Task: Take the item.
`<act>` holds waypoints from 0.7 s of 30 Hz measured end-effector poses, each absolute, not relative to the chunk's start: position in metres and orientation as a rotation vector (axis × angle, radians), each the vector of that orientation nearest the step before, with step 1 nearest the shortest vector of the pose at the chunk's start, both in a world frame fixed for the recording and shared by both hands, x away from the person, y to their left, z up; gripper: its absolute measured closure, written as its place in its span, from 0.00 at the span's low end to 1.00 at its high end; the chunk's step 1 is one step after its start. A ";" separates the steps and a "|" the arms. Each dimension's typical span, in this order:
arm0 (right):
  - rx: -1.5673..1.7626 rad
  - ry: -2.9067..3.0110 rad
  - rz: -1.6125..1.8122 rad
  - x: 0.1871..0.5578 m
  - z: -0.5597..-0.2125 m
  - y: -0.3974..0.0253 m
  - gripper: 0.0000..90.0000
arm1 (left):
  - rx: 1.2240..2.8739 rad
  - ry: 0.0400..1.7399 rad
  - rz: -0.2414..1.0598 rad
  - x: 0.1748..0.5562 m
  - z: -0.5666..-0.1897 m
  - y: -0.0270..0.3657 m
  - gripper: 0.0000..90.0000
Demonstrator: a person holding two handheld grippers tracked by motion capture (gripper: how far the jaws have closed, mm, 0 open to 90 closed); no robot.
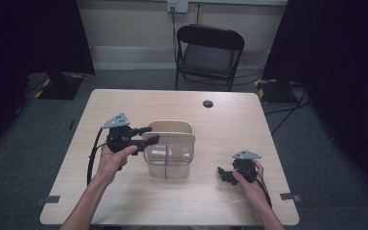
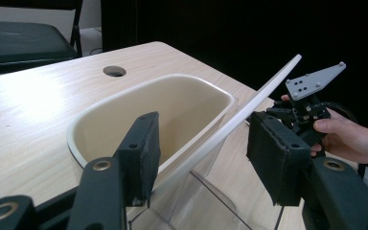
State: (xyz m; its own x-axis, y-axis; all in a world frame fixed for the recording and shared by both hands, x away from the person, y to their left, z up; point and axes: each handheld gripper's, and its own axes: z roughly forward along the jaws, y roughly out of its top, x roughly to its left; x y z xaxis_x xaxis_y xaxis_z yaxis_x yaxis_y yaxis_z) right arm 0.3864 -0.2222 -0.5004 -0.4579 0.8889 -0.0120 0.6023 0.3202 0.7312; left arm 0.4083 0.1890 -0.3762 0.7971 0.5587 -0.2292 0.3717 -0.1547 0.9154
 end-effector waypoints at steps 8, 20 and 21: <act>1.320 2.178 0.937 0.386 -0.500 -0.222 0.14 | 1.774 0.726 0.188 0.410 -0.378 0.189 0.51; 1.320 2.178 0.938 0.386 -0.500 -0.222 0.14 | 1.778 0.728 0.188 0.410 -0.380 0.189 0.51; 1.320 2.178 0.938 0.386 -0.500 -0.222 0.14 | 1.777 0.730 0.188 0.410 -0.380 0.189 0.51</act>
State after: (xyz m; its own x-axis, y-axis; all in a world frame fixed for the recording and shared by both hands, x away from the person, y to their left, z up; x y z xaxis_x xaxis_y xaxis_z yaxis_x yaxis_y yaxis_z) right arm 0.3865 -0.2222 -0.5004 -0.4582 0.8887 -0.0120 0.6022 0.3203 0.7313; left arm 0.4104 0.1891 -0.3796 0.7937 0.5620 -0.2328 0.3794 -0.1582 0.9116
